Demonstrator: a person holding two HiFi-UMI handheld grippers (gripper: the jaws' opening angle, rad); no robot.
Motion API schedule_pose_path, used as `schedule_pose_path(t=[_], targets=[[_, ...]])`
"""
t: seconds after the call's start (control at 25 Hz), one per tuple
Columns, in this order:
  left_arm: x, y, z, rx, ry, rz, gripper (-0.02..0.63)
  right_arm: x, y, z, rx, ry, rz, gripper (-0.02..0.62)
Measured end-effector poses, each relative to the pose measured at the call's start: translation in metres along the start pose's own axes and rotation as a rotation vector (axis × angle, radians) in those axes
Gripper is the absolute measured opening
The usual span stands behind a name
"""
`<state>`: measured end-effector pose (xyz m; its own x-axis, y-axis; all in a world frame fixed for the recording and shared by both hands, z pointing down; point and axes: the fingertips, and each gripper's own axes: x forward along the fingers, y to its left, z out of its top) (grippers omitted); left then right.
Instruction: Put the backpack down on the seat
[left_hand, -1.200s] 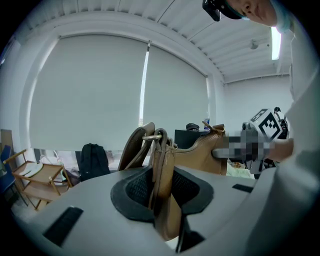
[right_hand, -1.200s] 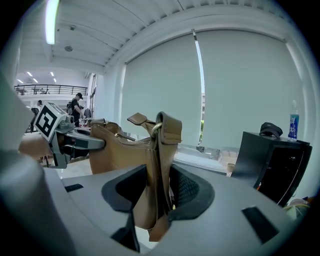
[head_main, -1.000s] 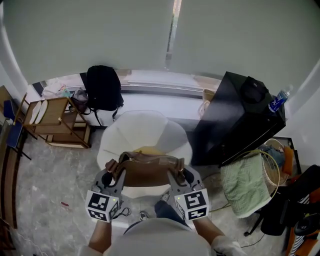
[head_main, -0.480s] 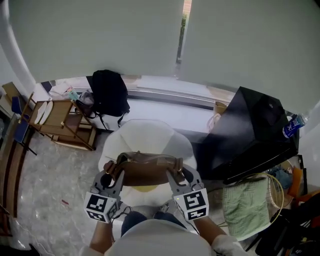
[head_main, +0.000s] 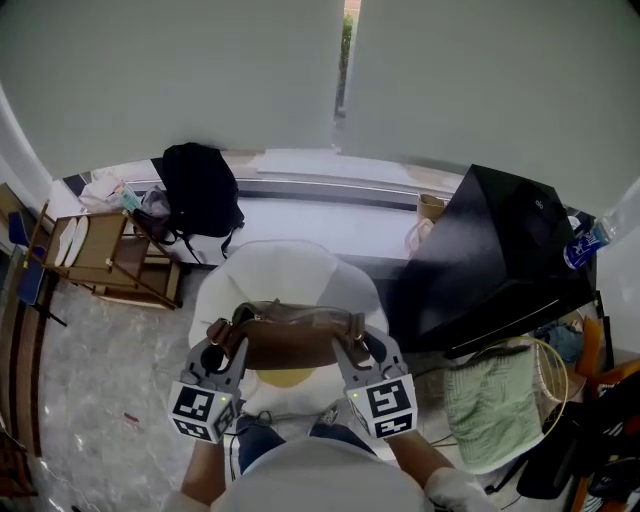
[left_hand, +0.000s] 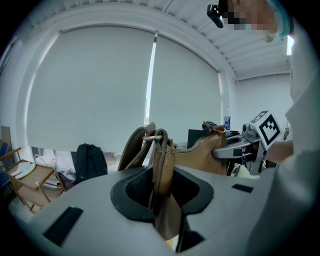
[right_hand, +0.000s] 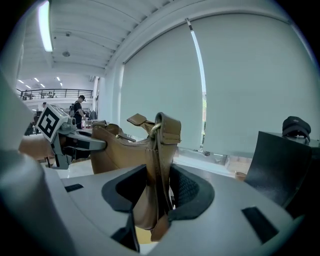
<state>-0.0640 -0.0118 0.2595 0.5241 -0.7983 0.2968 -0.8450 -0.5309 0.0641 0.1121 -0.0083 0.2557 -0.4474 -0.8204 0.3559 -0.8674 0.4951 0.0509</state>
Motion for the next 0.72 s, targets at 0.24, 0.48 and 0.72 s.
schedule_pose_path(t=[0.24, 0.48, 0.72], targets=[[0.011, 0.024, -0.001, 0.016, 0.013, -0.081, 0.101, 0.016, 0.010, 0.003, 0.023, 0.015, -0.082, 0.161], [0.014, 0.061, 0.001, 0.038, 0.027, -0.147, 0.101, 0.039, 0.034, 0.011, 0.072, 0.010, -0.141, 0.161], [0.026, 0.088, -0.014, 0.035, 0.057, -0.178, 0.101, 0.066, 0.043, 0.001, 0.105, 0.035, -0.166, 0.161]])
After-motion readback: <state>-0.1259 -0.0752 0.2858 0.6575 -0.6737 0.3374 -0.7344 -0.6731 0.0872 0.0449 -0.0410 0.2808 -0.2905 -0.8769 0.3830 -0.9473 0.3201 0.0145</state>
